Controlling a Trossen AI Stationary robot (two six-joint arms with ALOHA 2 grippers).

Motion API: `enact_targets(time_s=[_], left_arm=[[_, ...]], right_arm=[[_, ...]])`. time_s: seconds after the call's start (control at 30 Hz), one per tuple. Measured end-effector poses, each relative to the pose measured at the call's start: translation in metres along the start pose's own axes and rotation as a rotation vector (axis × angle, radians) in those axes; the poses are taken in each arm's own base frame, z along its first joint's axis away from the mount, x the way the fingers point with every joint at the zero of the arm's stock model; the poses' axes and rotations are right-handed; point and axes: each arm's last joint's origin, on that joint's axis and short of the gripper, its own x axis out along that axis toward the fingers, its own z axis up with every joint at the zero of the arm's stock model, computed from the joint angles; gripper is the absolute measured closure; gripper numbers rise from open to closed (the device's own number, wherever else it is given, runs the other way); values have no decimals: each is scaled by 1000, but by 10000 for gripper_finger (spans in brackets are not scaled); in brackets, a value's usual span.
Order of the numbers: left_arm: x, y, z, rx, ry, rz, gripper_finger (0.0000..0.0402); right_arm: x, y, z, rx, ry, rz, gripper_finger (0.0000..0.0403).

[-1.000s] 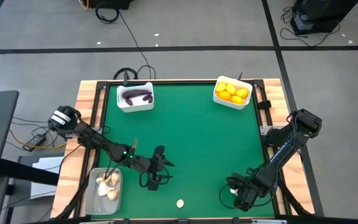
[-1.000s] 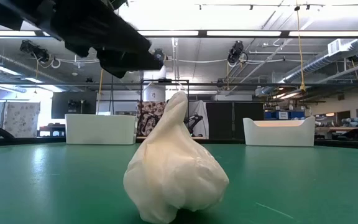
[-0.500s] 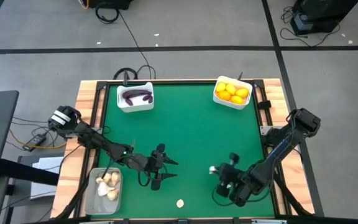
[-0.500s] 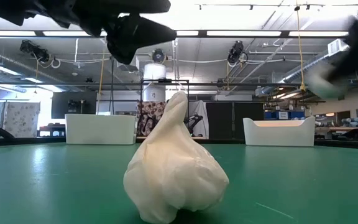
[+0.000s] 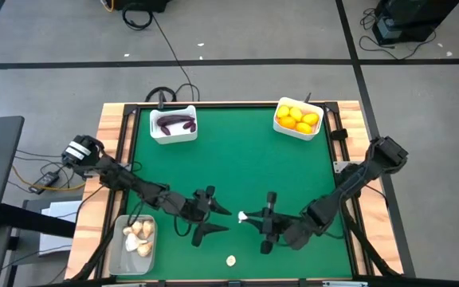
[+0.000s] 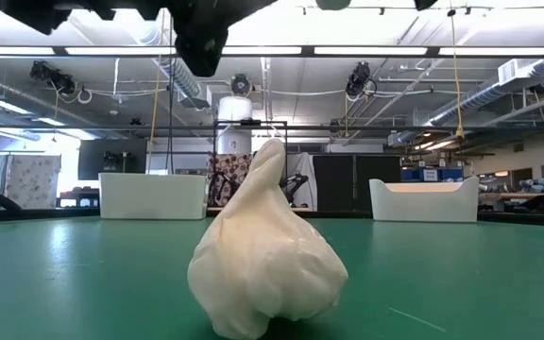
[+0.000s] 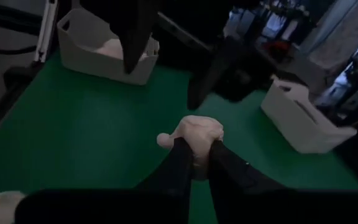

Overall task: Sort produce into baskets
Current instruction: Put the right white garlic into the gray bin

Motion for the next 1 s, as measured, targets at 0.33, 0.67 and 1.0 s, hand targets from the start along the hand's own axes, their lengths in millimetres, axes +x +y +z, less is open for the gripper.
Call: enact_targets(time_s=[0.33, 0.67, 1.0], left_arm=[[4, 24, 8, -82, -37, 73, 86], [4, 25, 14, -95, -77, 43, 81], [4, 24, 16, -123, -102, 22, 123]], right_arm=[[11, -10, 5, -110, -25, 11, 351], [15, -14, 8, -150, -50, -1, 347], [20, -19, 12, -187, -82, 19, 346]])
